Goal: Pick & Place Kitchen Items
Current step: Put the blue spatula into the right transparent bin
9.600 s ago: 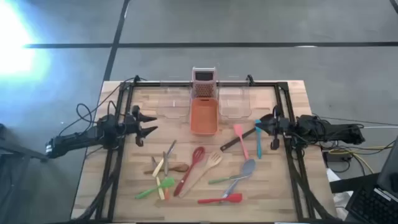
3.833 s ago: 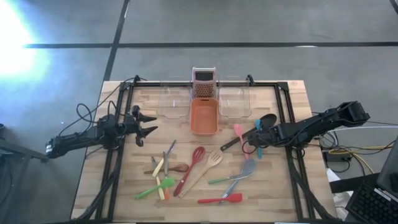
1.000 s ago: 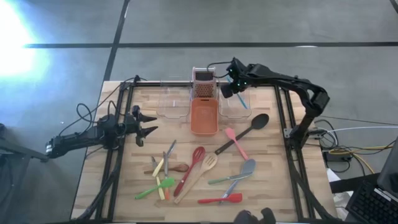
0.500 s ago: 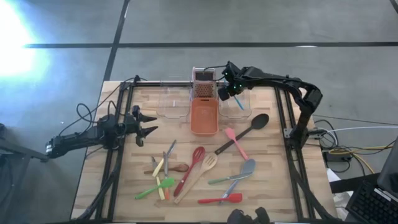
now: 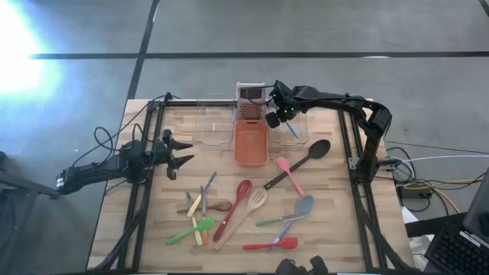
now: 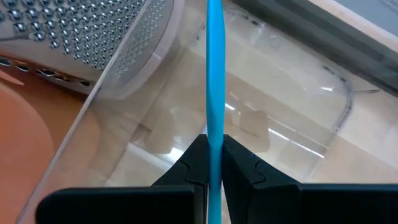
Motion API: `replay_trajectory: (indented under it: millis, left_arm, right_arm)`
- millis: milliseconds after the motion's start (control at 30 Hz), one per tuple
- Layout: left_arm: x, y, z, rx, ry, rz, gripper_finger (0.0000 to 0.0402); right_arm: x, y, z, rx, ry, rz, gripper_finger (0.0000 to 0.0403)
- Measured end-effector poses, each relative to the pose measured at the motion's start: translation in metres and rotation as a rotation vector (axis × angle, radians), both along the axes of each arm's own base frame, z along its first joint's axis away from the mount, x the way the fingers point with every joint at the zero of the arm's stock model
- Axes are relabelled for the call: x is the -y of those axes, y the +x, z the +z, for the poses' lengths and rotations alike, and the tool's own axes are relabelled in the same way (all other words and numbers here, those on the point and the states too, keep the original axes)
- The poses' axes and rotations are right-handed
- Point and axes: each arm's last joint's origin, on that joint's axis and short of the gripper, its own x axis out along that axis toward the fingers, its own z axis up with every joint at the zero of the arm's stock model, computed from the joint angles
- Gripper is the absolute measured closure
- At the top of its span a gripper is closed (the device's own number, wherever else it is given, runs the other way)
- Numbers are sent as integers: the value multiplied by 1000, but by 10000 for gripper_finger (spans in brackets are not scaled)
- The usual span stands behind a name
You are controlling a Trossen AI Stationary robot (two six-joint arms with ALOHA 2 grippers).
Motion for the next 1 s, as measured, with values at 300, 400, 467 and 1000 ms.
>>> replay_trajectory:
  millis: [300,400,467,1000]
  left_arm:
    - [0,0,0,0,0,0,204]
    - [0,0,0,0,0,0,204]
    - [0,0,0,0,0,0,204]
    - [0,0,0,0,0,0,204]
  right_arm:
    - [-6,-8,-17,-45,35,-7,385]
    - [-7,-9,-21,-43,35,-9,385]
    - [-7,-8,-22,-33,31,-10,385]
    - [-9,-10,-33,-5,39,-6,385]
